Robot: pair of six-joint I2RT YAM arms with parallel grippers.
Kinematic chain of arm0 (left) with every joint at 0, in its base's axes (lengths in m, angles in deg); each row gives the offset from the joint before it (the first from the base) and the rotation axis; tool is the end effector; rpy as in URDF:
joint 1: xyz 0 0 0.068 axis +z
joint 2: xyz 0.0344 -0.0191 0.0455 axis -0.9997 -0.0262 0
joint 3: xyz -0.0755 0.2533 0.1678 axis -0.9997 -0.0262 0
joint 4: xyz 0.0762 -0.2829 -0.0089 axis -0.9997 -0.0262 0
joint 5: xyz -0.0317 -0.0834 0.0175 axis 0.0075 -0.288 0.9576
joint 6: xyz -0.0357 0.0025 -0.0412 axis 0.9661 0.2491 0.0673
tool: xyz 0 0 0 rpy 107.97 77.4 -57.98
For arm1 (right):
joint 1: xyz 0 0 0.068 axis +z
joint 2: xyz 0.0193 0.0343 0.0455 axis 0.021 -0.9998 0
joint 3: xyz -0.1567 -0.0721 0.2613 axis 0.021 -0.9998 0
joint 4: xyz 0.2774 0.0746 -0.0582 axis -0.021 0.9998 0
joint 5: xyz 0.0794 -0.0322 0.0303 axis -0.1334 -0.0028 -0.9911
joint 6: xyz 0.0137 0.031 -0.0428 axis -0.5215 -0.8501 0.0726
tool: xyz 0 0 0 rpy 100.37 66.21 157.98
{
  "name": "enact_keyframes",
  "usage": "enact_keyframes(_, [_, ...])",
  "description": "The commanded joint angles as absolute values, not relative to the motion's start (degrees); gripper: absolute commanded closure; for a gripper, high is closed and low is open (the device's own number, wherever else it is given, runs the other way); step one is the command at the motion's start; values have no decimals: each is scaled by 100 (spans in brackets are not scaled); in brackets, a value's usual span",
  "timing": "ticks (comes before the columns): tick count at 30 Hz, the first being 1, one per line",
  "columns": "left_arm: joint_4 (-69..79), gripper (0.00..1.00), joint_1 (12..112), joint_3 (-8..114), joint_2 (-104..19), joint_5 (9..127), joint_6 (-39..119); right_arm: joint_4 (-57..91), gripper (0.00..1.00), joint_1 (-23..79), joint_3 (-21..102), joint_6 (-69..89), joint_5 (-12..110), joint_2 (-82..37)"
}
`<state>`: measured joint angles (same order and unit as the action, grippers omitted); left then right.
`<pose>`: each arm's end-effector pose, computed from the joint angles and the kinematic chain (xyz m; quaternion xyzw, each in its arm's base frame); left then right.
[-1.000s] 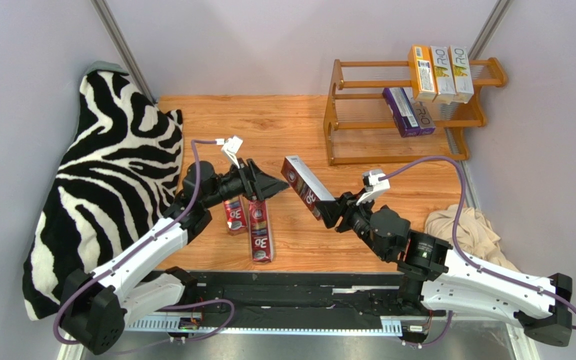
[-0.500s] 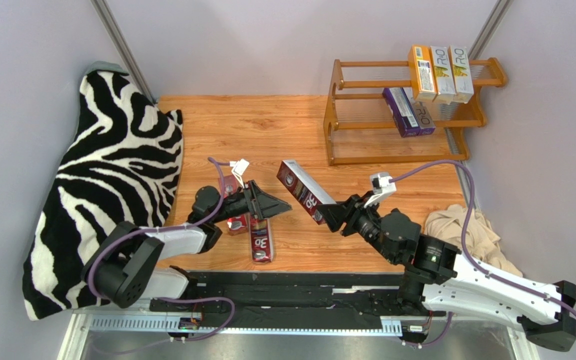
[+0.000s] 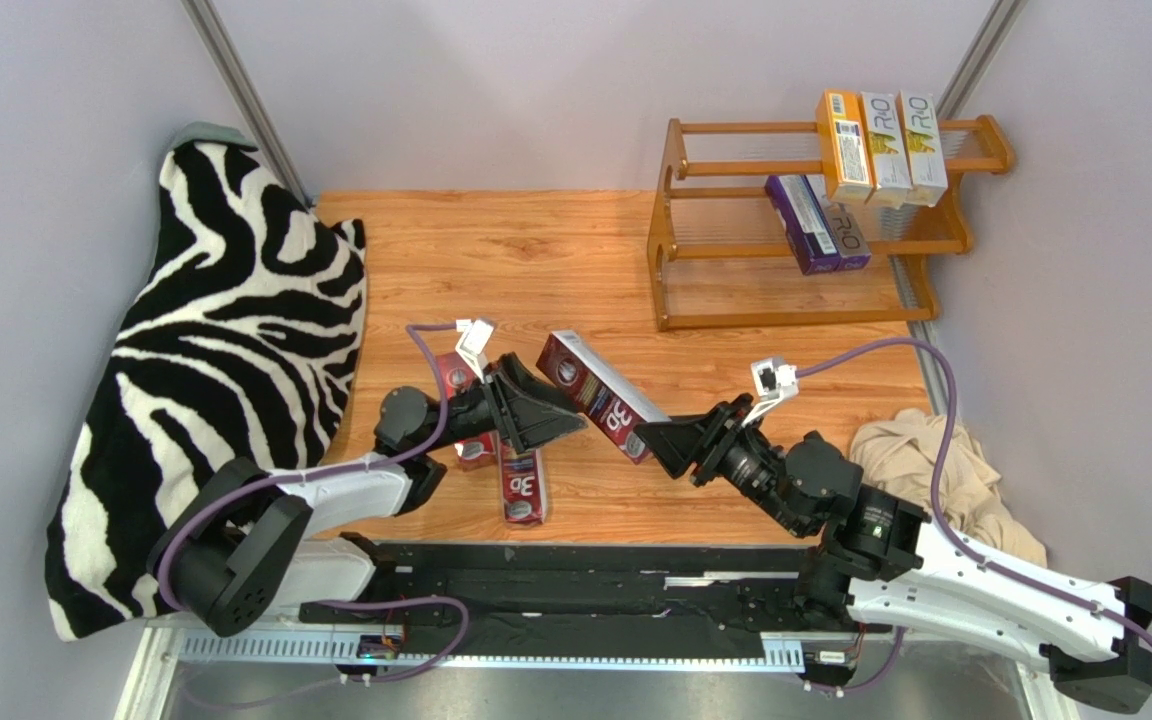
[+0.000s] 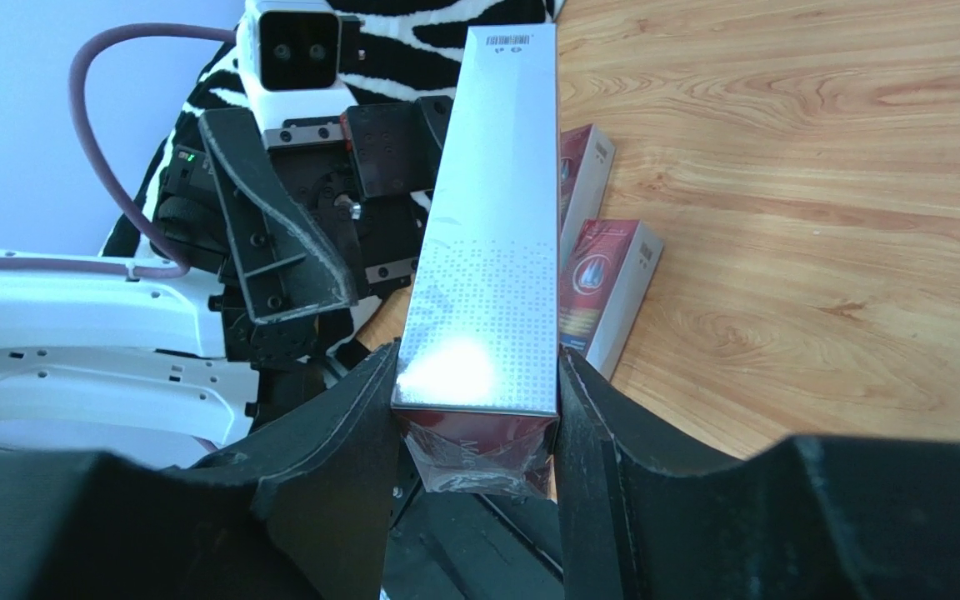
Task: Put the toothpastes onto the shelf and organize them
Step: Pick up the toothpaste from the center of the board.
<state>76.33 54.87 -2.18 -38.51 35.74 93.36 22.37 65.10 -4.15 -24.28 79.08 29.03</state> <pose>0.1792 -0.1480 0.2443 0.1251 0.6014 -0.7105 0.3434 0.0688 0.1225 0.3201 -0.0311 0.7353 0.4509 0.5050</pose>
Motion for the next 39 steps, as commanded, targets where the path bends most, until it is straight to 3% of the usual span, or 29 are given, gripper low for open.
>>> enact_keyframes(1, [9033,8,5431,66,-4128,3650,9273,926,100,6507,-533,-2563,7401,3069])
enact_keyframes(11, [9033,8,5326,234,-4429,3869,9379,880,100,6507,-481,-2510,7180,3104])
enact_keyframes(20, [9033,10,5326,-434,-3190,4844,9115,600,100,6507,-1148,-2993,7154,3525])
enact_keyframes(23, [9033,19,5317,-557,-2865,5003,9185,503,100,6507,-1315,-3116,7163,3631])
enact_keyframes(24, [9033,28,5317,-540,-2820,5003,9220,459,100,6507,-1351,-3151,7137,3623])
enact_keyframes(27, [9033,34,5317,-435,-2942,4951,9527,328,100,6507,-1395,-3231,7032,3482])
enact_keyframes(39, [9033,33,5308,-136,-3005,4801,9704,-315,98,6516,-1694,-3503,6855,3112])
